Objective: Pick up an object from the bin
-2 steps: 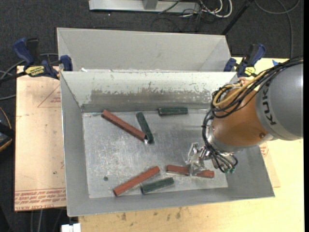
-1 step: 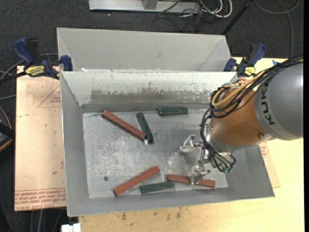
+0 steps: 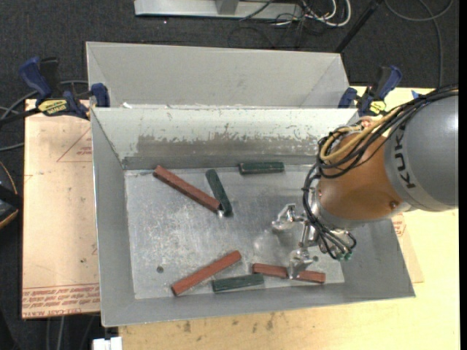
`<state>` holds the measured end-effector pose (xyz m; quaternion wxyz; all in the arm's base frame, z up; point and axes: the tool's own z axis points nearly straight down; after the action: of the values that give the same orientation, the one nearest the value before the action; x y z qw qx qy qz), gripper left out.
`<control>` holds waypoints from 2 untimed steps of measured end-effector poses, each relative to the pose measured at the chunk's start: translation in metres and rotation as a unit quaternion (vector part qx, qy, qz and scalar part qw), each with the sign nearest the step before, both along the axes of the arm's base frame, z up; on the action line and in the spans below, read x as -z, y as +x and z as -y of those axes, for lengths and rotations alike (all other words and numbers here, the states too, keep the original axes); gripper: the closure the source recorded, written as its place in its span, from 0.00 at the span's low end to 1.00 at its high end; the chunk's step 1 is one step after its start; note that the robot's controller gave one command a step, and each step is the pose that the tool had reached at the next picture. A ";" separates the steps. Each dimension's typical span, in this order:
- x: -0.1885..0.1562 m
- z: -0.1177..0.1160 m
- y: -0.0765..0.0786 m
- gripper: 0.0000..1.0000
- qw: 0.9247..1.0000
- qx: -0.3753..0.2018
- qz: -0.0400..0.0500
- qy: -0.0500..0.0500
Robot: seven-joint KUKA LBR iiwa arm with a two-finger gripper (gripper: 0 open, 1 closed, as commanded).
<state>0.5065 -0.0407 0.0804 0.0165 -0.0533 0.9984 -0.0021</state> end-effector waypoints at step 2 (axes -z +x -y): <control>0.001 -0.009 -0.012 0.00 0.996 -0.084 0.001 -0.002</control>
Offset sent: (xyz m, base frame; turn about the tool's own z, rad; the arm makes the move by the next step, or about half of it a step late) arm 0.0000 0.0000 0.0000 0.0000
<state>0.4949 -0.0319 0.0795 0.0176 -0.1371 0.9904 -0.0023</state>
